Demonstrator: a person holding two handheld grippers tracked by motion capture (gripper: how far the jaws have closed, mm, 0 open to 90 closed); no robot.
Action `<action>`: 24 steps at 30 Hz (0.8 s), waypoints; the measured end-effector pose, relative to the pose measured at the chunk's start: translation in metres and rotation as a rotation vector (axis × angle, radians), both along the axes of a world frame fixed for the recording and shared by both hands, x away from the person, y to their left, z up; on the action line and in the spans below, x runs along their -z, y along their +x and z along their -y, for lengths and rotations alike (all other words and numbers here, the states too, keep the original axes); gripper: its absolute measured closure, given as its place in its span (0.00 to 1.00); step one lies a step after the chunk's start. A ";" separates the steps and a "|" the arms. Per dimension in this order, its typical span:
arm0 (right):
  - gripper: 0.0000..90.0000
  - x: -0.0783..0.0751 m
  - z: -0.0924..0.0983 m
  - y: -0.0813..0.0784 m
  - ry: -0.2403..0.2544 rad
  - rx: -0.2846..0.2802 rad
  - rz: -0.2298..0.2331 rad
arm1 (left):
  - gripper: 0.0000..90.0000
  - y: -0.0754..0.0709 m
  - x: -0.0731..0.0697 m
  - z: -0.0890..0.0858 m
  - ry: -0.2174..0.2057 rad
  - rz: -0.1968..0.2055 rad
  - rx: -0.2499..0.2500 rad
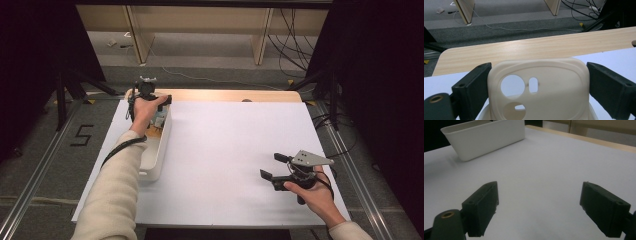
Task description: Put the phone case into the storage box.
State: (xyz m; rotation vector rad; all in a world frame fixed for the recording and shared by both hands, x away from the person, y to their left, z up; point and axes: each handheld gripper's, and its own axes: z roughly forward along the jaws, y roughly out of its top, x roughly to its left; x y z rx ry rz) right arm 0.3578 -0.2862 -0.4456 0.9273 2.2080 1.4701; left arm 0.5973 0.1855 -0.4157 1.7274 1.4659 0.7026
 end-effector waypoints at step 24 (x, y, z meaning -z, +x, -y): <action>0.18 0.000 0.000 0.000 0.001 0.004 0.003 | 0.08 0.000 0.001 0.000 0.014 -0.027 0.016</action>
